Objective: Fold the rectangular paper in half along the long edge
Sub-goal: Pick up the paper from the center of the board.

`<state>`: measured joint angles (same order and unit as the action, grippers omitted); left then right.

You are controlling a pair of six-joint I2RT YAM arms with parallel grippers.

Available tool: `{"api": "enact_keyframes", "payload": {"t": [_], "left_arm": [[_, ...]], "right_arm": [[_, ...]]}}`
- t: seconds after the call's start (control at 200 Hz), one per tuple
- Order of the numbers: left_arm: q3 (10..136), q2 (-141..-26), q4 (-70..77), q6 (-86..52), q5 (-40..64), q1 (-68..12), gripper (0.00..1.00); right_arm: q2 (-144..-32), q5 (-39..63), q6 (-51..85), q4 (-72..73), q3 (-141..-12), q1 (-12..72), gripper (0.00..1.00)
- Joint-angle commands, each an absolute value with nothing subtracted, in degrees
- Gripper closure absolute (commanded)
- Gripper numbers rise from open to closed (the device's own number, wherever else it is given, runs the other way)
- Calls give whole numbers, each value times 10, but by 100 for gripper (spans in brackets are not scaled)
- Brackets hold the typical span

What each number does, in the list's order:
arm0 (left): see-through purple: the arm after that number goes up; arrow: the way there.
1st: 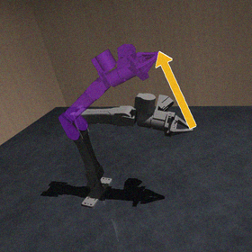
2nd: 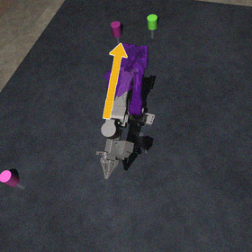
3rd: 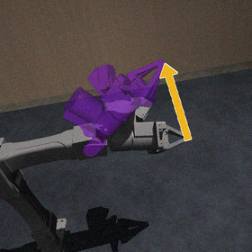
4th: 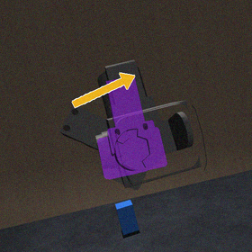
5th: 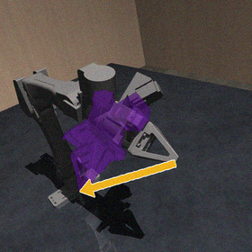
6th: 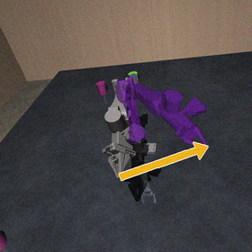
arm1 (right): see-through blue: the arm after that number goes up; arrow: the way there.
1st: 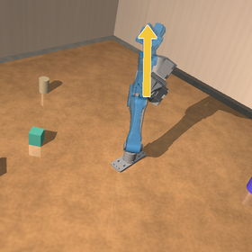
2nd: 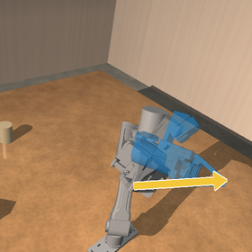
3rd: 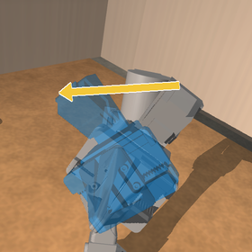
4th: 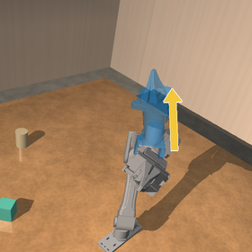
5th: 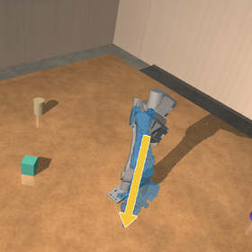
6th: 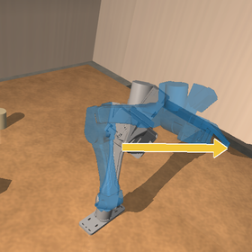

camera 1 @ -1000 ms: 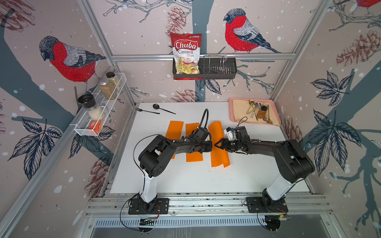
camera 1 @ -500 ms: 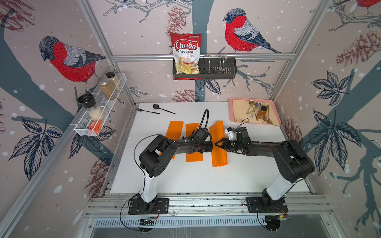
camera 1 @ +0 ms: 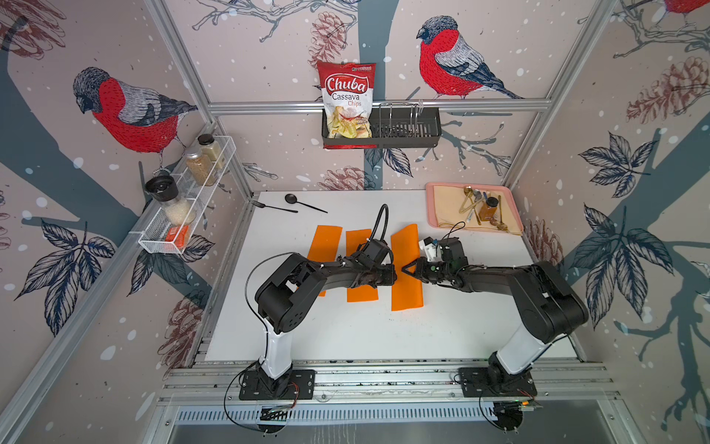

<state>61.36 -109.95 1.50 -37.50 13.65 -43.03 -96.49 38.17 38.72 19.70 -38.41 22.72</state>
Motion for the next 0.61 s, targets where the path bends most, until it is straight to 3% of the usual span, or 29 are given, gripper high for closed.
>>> {"api": "enact_keyframes", "payload": {"t": [0.0,0.28,0.6], "left_arm": [[604,-1078,-17,-378,122,-432,70],[593,-977,-33,-375,78,-424,66],[541,-694,-30,-336,30,-354,65]], "right_arm": [[-953,402,390,215,-383,225,73],[-896,434,399,194,-389,224,74],[-754,514,434,148,-446,243,70]]}}
